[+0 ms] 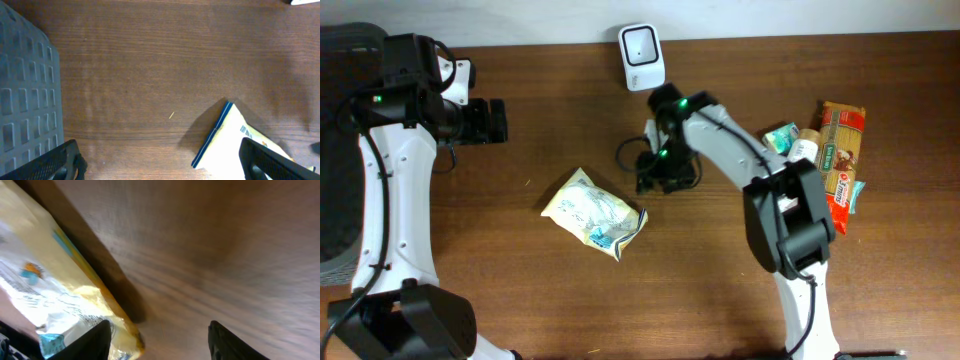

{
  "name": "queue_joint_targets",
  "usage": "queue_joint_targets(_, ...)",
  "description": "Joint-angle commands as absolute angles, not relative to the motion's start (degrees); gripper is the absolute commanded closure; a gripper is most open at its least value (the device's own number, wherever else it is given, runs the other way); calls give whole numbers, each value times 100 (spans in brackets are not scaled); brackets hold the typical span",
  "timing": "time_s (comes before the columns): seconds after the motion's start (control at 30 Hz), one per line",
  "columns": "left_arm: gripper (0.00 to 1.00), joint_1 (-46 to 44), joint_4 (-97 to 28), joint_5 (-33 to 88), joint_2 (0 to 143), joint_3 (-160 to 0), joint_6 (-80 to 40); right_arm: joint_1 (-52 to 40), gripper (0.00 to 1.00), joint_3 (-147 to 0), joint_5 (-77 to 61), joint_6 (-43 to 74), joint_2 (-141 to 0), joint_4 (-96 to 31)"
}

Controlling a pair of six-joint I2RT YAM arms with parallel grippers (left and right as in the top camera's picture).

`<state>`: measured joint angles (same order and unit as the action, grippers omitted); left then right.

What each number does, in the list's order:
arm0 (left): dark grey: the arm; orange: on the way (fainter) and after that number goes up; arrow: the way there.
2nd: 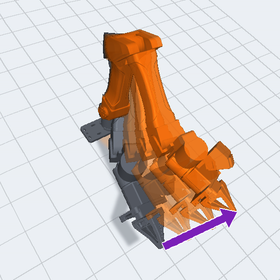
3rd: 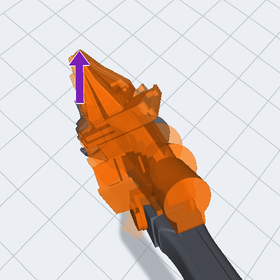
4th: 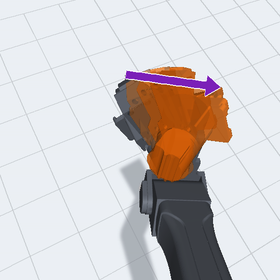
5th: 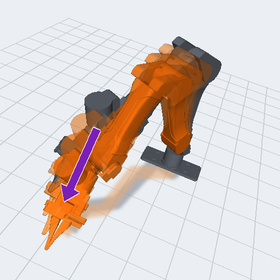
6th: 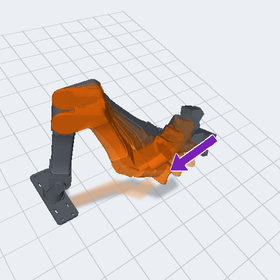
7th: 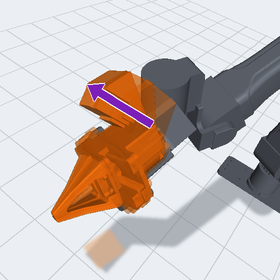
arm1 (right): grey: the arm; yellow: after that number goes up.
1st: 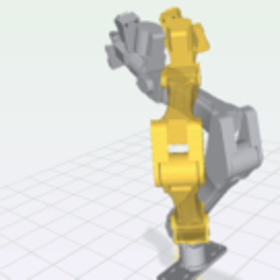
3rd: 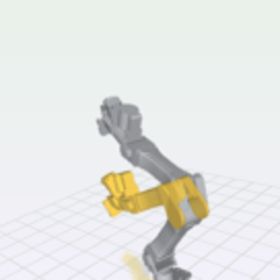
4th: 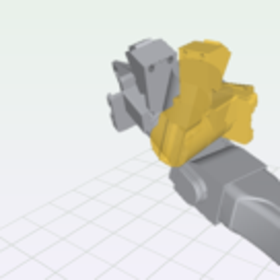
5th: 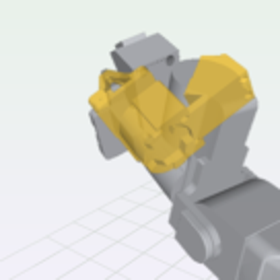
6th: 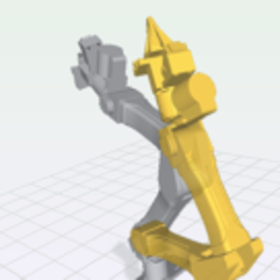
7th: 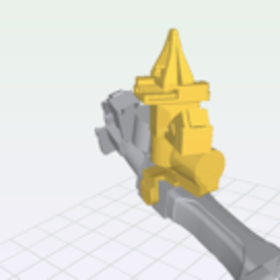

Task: Scan the item barcode

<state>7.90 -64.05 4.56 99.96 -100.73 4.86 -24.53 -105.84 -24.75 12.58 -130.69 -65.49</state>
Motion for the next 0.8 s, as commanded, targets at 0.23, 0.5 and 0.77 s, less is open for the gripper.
queue_joint_targets(0.23,1,801,-6396,515,9939,-10121,432,-3435,82,-11974,-1787,1992,-13089,-6766)
queue_joint_targets(0.5,1,801,-6399,517,9939,-10121,432,-4287,87,-10455,-1435,3098,-13089,-5242)
queue_joint_targets(0.77,1,801,-6396,515,9939,-10121,432,-4386,36,-9515,-1623,3323,-13089,-4762)
